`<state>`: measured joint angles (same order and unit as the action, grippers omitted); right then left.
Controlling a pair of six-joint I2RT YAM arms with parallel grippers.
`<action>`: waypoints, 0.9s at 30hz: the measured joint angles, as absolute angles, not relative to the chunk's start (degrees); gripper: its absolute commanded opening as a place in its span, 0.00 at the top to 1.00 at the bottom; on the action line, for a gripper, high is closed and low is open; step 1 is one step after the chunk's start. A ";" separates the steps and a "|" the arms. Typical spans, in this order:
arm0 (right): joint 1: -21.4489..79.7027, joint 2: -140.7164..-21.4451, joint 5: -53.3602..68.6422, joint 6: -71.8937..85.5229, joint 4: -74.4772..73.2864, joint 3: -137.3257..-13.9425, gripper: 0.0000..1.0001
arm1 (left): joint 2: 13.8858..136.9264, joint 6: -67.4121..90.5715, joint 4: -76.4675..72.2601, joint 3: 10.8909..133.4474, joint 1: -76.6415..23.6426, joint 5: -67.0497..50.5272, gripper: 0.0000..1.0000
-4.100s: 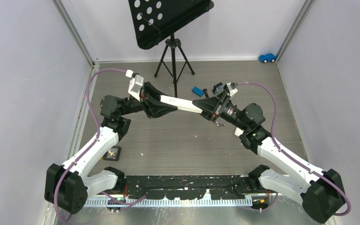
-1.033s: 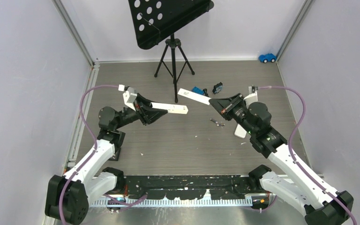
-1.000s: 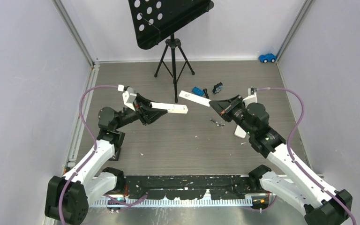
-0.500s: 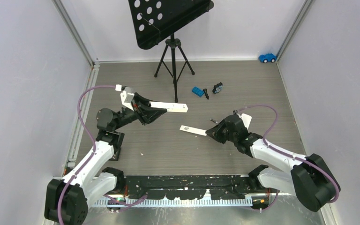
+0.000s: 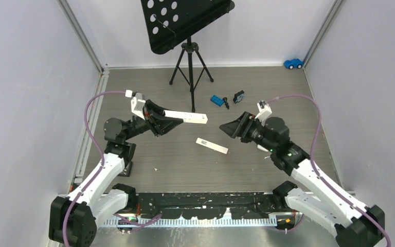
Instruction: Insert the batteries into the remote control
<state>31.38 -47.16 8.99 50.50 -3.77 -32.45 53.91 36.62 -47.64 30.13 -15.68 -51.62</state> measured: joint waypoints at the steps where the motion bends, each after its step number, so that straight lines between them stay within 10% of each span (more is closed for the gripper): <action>1: 31.38 -45.78 10.66 48.58 -3.46 -34.00 0.20 | 54.06 37.28 -47.92 30.85 -15.68 -52.49 1.00; 16: 33.06 -52.84 41.89 38.44 11.38 -47.05 0.15 | 61.41 53.12 -68.25 35.48 -19.38 -69.14 1.00; 27: 44.95 -59.16 47.20 19.29 -5.85 -56.34 0.39 | 62.94 59.00 -72.25 35.57 -21.12 -71.83 1.00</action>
